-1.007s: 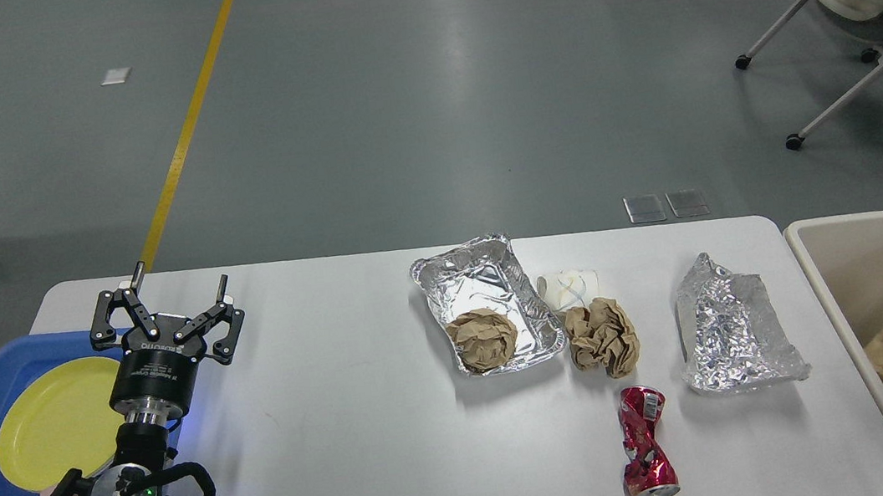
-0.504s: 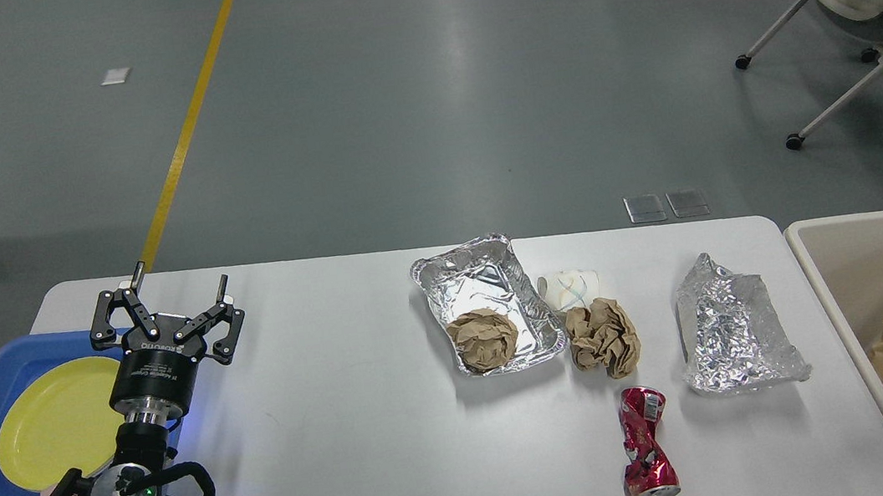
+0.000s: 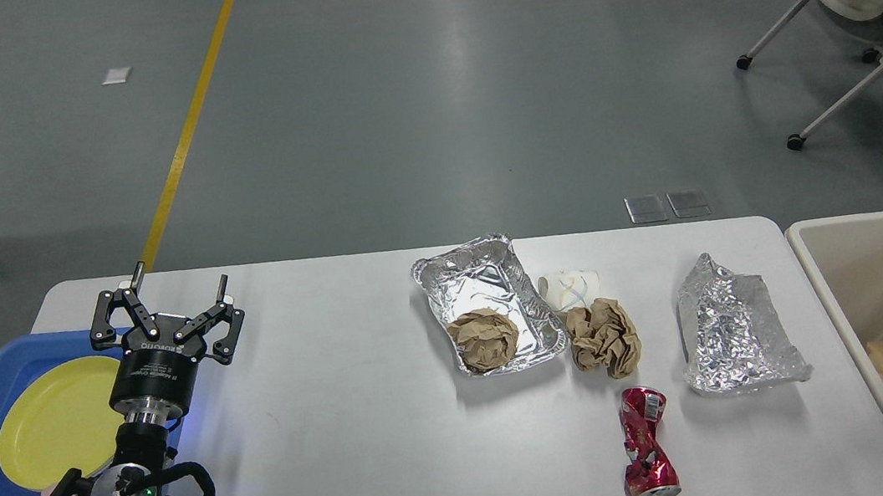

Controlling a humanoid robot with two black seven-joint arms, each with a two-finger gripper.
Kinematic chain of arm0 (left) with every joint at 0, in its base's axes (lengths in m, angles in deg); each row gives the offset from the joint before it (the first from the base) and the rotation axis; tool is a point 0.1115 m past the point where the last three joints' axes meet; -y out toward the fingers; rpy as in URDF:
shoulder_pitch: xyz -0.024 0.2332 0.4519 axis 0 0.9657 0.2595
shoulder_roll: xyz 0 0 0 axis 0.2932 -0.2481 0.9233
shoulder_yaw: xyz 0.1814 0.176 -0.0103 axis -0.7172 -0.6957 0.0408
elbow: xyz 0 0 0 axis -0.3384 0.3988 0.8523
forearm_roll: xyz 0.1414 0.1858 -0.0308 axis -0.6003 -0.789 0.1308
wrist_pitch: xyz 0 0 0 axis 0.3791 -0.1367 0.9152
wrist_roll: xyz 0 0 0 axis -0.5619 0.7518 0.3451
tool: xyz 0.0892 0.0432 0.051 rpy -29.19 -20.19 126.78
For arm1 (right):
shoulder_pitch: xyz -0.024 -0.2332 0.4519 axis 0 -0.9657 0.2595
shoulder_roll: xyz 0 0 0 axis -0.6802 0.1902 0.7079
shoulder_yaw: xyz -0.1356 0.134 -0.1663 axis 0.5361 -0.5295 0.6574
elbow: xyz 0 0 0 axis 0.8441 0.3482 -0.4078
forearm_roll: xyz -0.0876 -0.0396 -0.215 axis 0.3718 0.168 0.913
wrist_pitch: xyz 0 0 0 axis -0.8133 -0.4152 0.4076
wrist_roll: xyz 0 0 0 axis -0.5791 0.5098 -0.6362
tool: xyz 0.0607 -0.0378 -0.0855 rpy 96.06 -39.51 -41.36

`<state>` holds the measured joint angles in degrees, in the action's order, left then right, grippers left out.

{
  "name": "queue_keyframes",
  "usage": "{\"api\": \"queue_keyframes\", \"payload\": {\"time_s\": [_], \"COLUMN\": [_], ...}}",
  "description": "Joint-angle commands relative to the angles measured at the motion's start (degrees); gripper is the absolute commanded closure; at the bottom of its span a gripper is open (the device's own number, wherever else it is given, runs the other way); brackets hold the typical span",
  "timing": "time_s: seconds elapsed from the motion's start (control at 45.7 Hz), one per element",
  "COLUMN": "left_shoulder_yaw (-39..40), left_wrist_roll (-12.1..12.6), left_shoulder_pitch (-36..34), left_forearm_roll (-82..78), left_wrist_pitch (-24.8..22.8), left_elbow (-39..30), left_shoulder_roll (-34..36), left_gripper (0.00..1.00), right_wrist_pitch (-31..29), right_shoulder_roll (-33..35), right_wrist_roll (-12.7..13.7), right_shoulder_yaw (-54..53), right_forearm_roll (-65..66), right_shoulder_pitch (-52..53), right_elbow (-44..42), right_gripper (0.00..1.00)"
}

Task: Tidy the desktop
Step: 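Withdraw the right gripper up out of the white bin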

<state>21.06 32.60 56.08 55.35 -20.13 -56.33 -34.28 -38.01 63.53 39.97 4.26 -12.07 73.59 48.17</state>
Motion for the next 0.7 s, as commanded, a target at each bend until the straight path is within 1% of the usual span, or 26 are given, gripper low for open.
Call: {"api": "queue_keyframes", "payload": {"time_s": [0.0, 0.197, 0.263, 0.35, 0.438, 0.525, 0.613, 0.679], "left_shoulder_yaw": [0.1, 0.0, 0.1, 0.0, 0.1, 0.1, 0.1, 0.1], "left_wrist_roll": [0.0, 0.0, 0.0, 0.0, 0.0, 0.0, 0.0, 0.0], "left_shoulder_pitch": [0.0, 0.0, 0.0, 0.0, 0.0, 0.0, 0.0, 0.0], "left_forearm_roll": [0.0, 0.0, 0.0, 0.0, 0.0, 0.0, 0.0, 0.0], "left_wrist_pitch": [-0.1, 0.0, 0.0, 0.0, -0.1, 0.0, 0.0, 0.0], "left_elbow": [0.0, 0.0, 0.0, 0.0, 0.0, 0.0, 0.0, 0.0], "left_shoulder_roll": [-0.1, 0.0, -0.1, -0.1, 0.0, 0.0, 0.0, -0.1], "left_gripper": [0.04, 0.04, 0.04, 0.04, 0.04, 0.04, 0.04, 0.04], "right_wrist_pitch": [-0.1, -0.5, -0.7, -2.2, -5.0, -8.4, -13.8, -18.1], "right_shoulder_roll": [0.1, 0.2, 1.1, 5.1, 9.2, 12.5, 15.1, 15.3], "right_wrist_roll": [0.1, 0.1, 0.2, 0.3, 0.3, 0.4, 0.4, 0.4], "right_shoulder_yaw": [0.0, 0.2, 0.6, 2.0, 5.5, 10.3, 16.5, 22.3], "right_forearm_roll": [0.0, 0.4, 1.0, 1.2, 3.4, 6.1, 7.7, 8.2], "right_shoulder_pitch": [0.1, 0.4, 2.0, 6.5, 13.1, 22.0, 32.8, 41.6], "right_elbow": [0.4, 1.5, 3.9, 10.2, 18.3, 26.1, 33.7, 39.1], "right_gripper": [0.0, 0.0, 0.0, 0.0, 0.0, 0.0, 0.0, 0.0]}}
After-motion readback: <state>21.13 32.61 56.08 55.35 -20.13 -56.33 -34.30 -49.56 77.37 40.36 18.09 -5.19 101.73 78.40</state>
